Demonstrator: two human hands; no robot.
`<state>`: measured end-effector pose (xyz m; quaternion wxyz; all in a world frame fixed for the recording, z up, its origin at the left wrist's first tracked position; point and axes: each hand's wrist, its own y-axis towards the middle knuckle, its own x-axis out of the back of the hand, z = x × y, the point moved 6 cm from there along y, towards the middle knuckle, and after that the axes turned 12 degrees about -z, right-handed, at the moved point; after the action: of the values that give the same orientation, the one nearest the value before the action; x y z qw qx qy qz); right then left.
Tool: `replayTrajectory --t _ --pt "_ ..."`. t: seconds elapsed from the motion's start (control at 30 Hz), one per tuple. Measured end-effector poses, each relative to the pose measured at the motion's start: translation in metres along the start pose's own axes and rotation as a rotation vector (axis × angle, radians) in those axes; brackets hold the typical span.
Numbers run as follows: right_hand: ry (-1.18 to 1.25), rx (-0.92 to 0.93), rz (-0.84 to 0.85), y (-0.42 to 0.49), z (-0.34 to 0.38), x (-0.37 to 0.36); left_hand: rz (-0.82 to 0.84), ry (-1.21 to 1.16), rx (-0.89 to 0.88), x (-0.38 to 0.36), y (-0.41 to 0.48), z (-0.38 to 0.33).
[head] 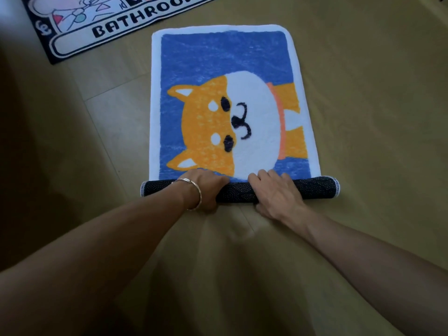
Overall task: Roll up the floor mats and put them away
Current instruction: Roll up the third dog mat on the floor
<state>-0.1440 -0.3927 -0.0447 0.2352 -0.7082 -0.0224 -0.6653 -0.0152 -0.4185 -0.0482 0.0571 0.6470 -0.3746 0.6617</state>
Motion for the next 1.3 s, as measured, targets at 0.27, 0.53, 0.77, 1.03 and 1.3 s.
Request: replayTrajectory --t 0.27,0.53,0.77,1.03,1.3 --pt "0.189 -0.1 0.227 0.016 -0.002 0.007 -0.175 0.091 0.014 -0.006 -0.007 -0.004" --pt "0.029 -0.031 0.009 0.009 0.001 0.0 -0.154 0.096 0.028 -0.004 -0.005 -0.003" --pt "0.129 -0.04 0.117 0.024 -0.001 0.006 -0.186 0.056 0.126 -0.005 -0.004 0.003" --pt "0.131 0.029 0.165 0.028 -0.006 0.007 -0.091 -0.053 0.011 0.004 0.002 0.009" --pt "0.17 0.048 0.14 0.03 -0.004 0.01 -0.065 -0.102 0.062 -0.001 0.008 0.016"
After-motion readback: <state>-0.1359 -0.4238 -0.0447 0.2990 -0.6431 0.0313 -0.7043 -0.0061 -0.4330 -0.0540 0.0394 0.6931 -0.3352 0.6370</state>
